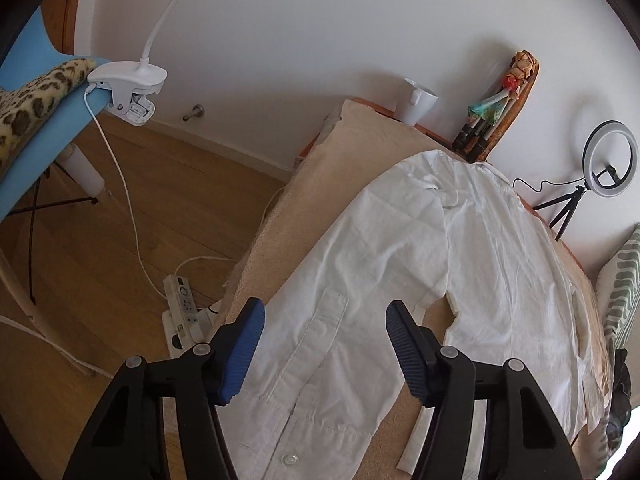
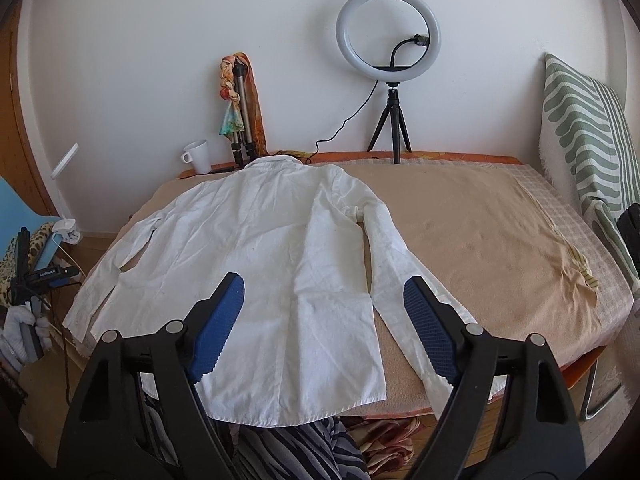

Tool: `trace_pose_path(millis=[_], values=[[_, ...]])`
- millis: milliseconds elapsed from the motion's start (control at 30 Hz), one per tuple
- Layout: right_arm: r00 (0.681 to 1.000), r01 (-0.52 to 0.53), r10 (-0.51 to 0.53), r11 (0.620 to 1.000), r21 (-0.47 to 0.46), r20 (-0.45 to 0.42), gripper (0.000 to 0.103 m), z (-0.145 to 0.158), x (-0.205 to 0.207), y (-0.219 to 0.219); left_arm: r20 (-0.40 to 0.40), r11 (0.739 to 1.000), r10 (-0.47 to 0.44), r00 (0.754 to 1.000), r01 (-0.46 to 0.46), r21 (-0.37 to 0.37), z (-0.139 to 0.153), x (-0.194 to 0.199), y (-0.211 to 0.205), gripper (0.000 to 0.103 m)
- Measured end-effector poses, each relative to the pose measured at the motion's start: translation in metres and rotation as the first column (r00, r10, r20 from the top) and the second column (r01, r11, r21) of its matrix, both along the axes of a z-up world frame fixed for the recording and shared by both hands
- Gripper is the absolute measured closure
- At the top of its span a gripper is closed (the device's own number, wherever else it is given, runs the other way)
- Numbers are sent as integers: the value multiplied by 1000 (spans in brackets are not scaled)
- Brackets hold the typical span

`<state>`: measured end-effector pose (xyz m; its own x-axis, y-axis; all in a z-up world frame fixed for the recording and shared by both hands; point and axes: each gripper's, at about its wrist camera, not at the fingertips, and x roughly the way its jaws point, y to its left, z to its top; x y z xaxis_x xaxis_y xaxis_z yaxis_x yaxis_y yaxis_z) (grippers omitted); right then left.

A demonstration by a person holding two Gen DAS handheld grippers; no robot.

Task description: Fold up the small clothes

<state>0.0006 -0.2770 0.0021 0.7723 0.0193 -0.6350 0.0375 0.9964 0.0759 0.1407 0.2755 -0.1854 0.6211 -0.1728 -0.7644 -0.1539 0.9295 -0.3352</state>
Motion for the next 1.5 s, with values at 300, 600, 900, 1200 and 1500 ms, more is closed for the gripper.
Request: trace_pose_path(millis=[300, 600, 900, 1200, 1500], values=[[1000, -6, 5, 1000, -8, -29, 19, -5, 2, 8, -82, 993, -61, 995, 69, 101, -27, 36, -15, 59], [999, -15, 15, 1000, -10, -37, 19, -8, 8, 9, -68, 998, -20, 998, 24, 64, -31, 48, -9, 59], [999, -17, 16, 1000, -3, -49, 19, -10, 12, 7, -75, 995, -5, 997, 13, 98, -32, 50, -14, 102], [999, -14, 14, 1000, 9, -52, 19, -14, 13, 3, 6, 1000, -24, 1000, 24, 20, -9, 39, -27, 103], [998, -12, 14, 1000, 24, -53, 19, -17, 11, -1, 78, 996, -85, 993, 86, -14, 24, 26, -64, 103]])
